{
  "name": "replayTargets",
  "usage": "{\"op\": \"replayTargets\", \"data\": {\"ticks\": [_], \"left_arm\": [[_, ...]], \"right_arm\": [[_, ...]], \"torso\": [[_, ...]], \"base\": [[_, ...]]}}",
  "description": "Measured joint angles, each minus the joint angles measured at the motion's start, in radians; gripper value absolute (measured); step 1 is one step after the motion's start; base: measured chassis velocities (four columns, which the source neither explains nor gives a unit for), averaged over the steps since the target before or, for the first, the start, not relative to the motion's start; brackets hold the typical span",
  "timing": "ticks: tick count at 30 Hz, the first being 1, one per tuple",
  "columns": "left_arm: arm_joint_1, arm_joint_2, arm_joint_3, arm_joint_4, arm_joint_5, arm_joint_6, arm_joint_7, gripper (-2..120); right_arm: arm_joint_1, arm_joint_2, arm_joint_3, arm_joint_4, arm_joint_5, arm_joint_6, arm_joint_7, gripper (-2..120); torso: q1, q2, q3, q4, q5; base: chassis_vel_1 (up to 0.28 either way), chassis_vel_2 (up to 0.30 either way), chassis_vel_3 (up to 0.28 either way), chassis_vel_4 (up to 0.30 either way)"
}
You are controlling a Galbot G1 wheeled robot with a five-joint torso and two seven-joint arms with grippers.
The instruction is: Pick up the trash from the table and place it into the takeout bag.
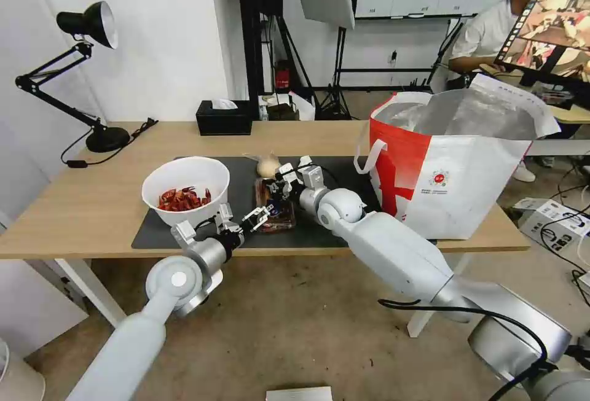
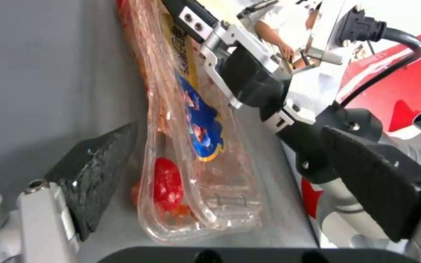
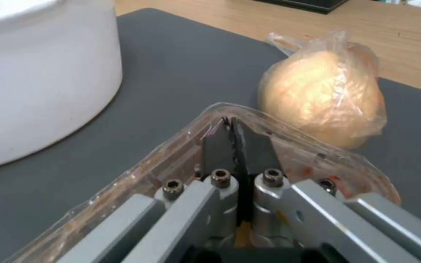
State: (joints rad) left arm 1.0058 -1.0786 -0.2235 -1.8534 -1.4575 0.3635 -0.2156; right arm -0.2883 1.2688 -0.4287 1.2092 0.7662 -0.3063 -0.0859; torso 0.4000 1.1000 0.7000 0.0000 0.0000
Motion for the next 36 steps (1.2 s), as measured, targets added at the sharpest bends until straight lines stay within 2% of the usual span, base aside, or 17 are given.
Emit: {"op": "replayTargets", "data": {"ticks": [3,6,8,13,14,16,17,19,20,22,23,25,27,30,36], "left_arm": [[-0.004,0.0,0.004,0.001,0.0,0.0,0.0,99],[-0.005,0.0,0.008,0.003,0.001,0.0,0.0,85],[-0.005,0.0,0.009,0.003,0.002,0.0,0.0,82],[0.002,-0.002,0.009,0.003,0.009,0.0,0.0,62],[0.002,-0.002,0.009,0.003,0.009,0.0,0.0,62],[0.004,-0.003,0.009,0.004,0.013,0.0,0.0,50],[0.004,-0.003,0.009,0.004,0.013,0.0,0.0,50],[0.006,-0.003,0.009,0.004,0.015,0.0,0.0,39],[0.006,-0.003,0.009,0.004,0.015,0.0,0.0,39],[0.01,-0.002,0.009,0.001,0.019,0.0,0.0,27],[0.01,-0.002,0.009,0.001,0.019,0.0,0.0,27],[0.016,-0.003,0.009,-0.001,0.023,0.0,0.001,18],[0.017,-0.003,0.009,-0.002,0.025,0.0,0.001,15],[0.024,-0.007,0.009,-0.004,0.03,0.0,0.001,0],[0.025,-0.007,0.009,-0.007,0.032,0.0,0.001,0]], "right_arm": [[0.0,0.0,0.0,0.003,0.0,0.0,0.001,0],[0.001,0.001,0.0,0.005,0.0,0.0,0.001,0],[0.001,0.001,0.0,0.005,0.0,0.0,0.002,0],[-0.005,-0.003,0.001,0.011,0.0,0.0,0.004,0],[-0.005,-0.003,0.001,0.011,0.0,0.0,0.004,0],[-0.009,-0.005,0.002,0.015,0.0,0.001,0.008,0],[-0.009,-0.005,0.002,0.015,0.0,0.001,0.008,0],[-0.011,-0.006,0.002,0.02,0.0,0.001,0.013,0],[-0.011,-0.006,0.002,0.02,0.0,0.001,0.013,0],[-0.012,-0.007,0.002,0.023,0.0,0.001,0.017,0],[-0.012,-0.007,0.002,0.023,0.0,0.001,0.017,0],[-0.011,-0.008,0.002,0.024,0.001,0.001,0.018,0],[-0.01,-0.008,0.002,0.024,0.001,0.001,0.018,0],[-0.004,-0.008,0.002,0.024,0.003,0.0,0.019,0],[-0.002,-0.008,0.007,0.027,0.005,0.0,0.022,0]], "torso": [[0.0,0.0,0.0,0.0,0.0],[0.0,0.0,0.0,0.0,-0.0002],[0.0,0.0,0.0,0.0,-0.0002],[0.0,0.0,0.0,0.0,-0.0001],[0.0,0.0,0.0,0.0,-0.0001],[0.0,0.0,0.0,0.0,0.0],[0.0,0.0,0.0,0.0,0.0],[0.0,0.0,0.0,0.0,0.0],[0.0,0.0,0.0,0.0,0.0],[0.0,0.0,0.0,0.0,0.0],[0.0,0.0,0.0,0.0,0.0],[0.0,0.0,0.0,0.0,0.0],[0.0,0.0,0.0,0.0,0.0],[0.0,0.0,0.0,0.0,0.0],[0.0,0.0,0.0,0.0,0.0]], "base": [[0.0,0.0,0.0,0.0],[0.0,0.0,0.0,0.0],[0.0,0.0,0.0,0.0],[0.0,0.0,0.0,0.0],[0.0,0.0,0.0,0.0],[0.0,0.0,0.0,0.0],[0.0,0.0,0.0,0.0],[0.0,0.0,0.0,0.0],[0.0,0.0,0.0,0.0],[0.0,0.0,0.0,0.0],[0.0,0.0,0.0,0.0],[0.0,0.0,0.0,0.0],[0.0,0.0,0.0,0.0],[0.0,0.0,0.0,0.0],[0.0,0.0,0.0,0.0]]}}
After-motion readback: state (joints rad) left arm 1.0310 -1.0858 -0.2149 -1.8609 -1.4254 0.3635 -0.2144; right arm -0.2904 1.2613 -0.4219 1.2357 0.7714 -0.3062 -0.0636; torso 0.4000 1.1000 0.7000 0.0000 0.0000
